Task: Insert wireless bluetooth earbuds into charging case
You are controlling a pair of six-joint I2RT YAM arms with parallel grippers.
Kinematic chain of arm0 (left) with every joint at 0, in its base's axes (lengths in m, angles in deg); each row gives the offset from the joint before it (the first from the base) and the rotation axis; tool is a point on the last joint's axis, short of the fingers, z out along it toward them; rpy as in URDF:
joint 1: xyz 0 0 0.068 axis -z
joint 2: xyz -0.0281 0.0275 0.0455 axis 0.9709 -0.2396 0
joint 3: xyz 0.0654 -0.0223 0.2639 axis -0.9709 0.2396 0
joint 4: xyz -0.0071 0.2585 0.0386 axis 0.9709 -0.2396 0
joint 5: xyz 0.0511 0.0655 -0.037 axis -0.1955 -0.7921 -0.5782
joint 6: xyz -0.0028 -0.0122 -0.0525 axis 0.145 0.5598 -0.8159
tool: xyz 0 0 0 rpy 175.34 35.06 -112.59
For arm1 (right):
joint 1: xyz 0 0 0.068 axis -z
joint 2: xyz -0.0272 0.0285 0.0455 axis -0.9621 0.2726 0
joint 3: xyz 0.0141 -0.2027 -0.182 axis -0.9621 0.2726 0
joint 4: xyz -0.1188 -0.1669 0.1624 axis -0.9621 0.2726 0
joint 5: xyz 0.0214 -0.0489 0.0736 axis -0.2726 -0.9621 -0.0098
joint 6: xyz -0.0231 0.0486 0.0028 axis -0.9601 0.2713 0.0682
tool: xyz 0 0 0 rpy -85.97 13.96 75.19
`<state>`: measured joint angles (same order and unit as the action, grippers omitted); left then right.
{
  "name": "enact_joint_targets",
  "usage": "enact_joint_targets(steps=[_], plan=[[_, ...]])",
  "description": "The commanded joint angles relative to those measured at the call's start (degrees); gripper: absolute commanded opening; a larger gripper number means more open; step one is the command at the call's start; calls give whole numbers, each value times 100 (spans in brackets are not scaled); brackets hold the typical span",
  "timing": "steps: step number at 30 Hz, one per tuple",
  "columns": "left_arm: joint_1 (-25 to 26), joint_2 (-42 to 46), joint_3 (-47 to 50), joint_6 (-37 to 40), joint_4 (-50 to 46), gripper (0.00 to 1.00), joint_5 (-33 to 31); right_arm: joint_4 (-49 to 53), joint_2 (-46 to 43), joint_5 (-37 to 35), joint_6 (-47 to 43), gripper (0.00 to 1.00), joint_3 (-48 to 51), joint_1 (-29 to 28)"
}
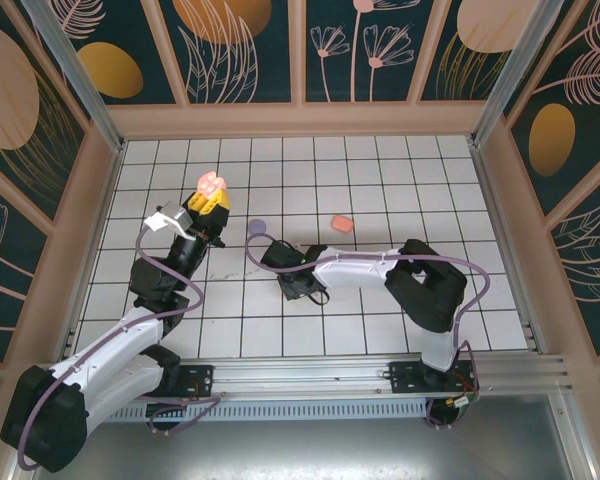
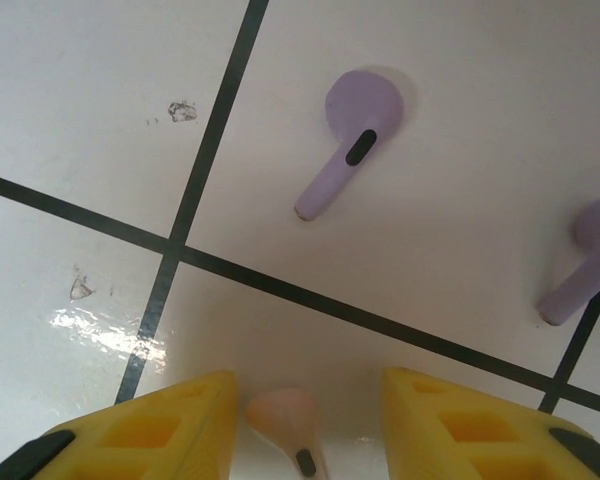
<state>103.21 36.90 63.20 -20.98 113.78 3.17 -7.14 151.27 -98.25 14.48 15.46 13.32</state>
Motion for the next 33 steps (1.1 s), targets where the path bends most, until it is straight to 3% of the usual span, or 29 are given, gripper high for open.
enact_joint_targets(steps=[1,27,33], plan=[[9,-13,34,-54,176,0,23,-77,97,-48,49,41,-92,15],[9,-169,-54,-134,149,0,181,-339,-387,139,137,33,480,125],[9,-215,-89,-167,137,0,240,-447,-355,213,129,27,519,140]])
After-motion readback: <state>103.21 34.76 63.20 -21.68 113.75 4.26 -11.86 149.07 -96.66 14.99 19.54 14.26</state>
